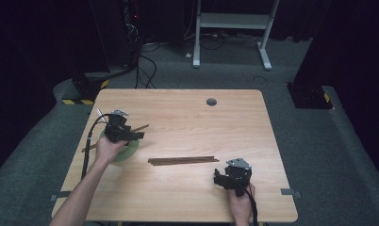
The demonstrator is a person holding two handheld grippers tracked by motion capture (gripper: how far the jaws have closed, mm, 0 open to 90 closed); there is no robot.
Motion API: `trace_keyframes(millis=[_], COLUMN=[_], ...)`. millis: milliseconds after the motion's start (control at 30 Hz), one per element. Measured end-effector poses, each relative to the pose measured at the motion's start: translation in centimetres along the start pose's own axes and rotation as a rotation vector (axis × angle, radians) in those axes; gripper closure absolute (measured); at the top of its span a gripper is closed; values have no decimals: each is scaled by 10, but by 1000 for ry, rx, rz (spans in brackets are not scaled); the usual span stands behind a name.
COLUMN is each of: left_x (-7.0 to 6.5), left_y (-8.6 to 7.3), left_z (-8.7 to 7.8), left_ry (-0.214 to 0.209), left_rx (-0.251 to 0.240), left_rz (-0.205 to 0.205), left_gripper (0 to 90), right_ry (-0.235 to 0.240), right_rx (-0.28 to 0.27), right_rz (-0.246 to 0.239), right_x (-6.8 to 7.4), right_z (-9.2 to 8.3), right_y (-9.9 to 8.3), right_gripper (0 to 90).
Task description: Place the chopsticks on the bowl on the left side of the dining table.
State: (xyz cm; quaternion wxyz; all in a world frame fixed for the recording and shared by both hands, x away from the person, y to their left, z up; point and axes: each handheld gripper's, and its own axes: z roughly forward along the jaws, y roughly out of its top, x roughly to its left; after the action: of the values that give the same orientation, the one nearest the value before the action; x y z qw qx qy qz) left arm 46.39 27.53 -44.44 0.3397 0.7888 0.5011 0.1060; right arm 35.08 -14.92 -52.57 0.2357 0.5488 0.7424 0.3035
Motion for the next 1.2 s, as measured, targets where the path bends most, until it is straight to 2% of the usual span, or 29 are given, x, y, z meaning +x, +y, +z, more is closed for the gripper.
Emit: trace_keyframes(millis=[233,500,867,1200], left_x=[-1,3,14,17], left_y=[0,-4,-24,-48], left_z=[-6,-23,-50,-66], left_ry=[7,23,48,72], left_rx=[-31,-85,-149,-163], left_rz=[0,-16,-72,-99], left_gripper=[225,220,223,225], right_ry=[0,0,0,0], right_rx=[0,0,0,0], right_rz=[0,0,0,0], right_x=[0,0,0,0], right_z=[0,0,0,0], right_y=[0,0,0,0], right_gripper=[133,133,133,133])
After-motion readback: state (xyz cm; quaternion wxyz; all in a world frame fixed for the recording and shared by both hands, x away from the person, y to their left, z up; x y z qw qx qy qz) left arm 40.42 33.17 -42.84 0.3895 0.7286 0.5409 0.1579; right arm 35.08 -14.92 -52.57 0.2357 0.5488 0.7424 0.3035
